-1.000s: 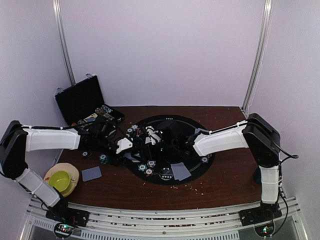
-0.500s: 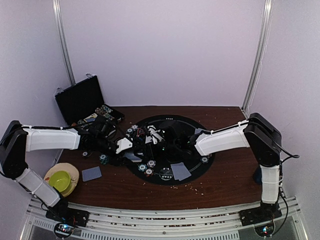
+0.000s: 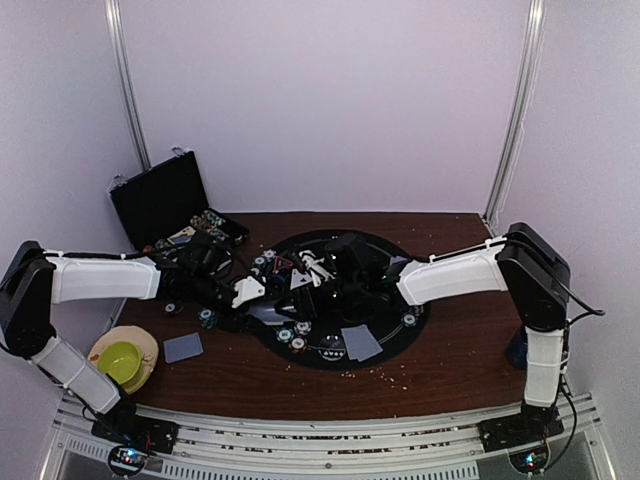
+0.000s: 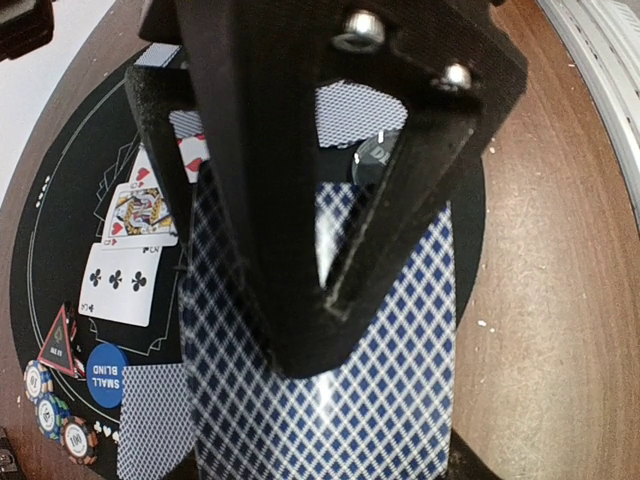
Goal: Distribute texas hold em gaming equipment
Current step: Pick up the poker card from the face-down deck piles.
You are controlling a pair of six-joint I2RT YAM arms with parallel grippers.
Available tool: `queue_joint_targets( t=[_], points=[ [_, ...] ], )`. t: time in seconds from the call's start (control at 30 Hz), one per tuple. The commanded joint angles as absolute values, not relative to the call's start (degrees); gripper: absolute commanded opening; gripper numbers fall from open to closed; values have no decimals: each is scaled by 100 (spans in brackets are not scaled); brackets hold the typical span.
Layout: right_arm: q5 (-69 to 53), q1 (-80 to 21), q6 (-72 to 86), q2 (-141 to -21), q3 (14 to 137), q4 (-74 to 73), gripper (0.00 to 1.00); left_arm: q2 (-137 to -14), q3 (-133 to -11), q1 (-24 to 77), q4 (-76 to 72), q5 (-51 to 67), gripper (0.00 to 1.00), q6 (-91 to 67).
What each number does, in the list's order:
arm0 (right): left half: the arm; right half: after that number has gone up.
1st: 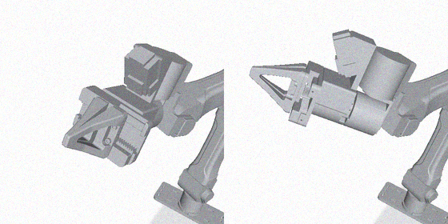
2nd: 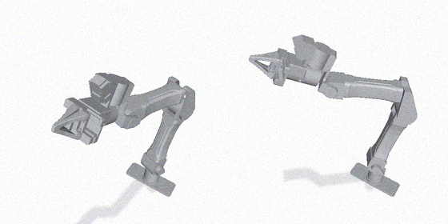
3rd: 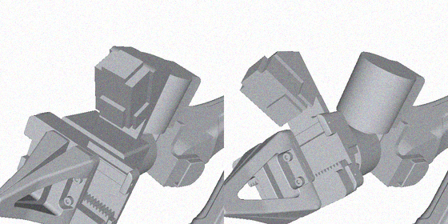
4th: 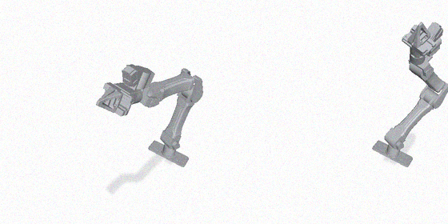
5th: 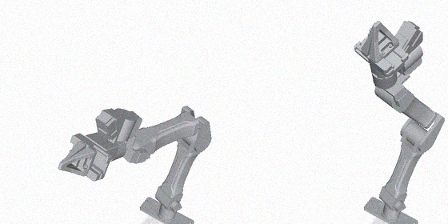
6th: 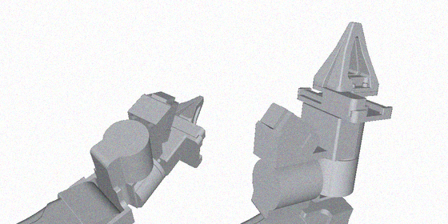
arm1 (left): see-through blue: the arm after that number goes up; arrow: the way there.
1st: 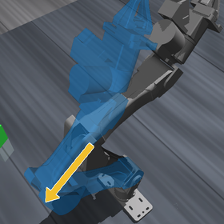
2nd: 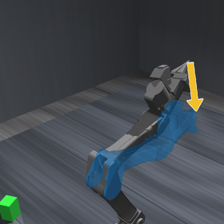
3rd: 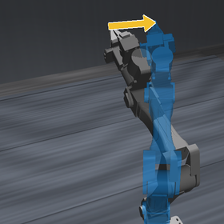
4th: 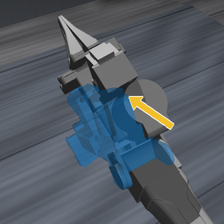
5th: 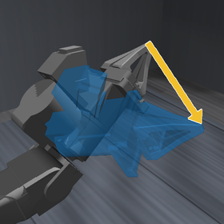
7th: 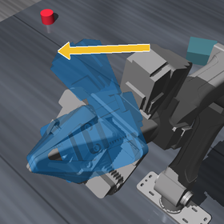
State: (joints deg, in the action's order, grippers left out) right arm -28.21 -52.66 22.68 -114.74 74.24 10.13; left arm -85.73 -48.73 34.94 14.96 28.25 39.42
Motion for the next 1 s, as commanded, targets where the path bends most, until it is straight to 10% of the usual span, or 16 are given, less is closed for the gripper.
queue_joint_targets(
  t=[0.0,0.6,0.97],
  points=[
    [-3079,-5234,1789,-11333,7890,24,70,-8518,-4895,3491,1327,2973,53,3991],
    [-2771,-5230,959,-11289,8950,-1815,70,-8552,-4904,3490,1342,2979,53,3998],
    [-2980,-5223,690,-11363,9141,-2286,53,-8591,-4919,3496,1345,2969,53,3997]
  ],
)
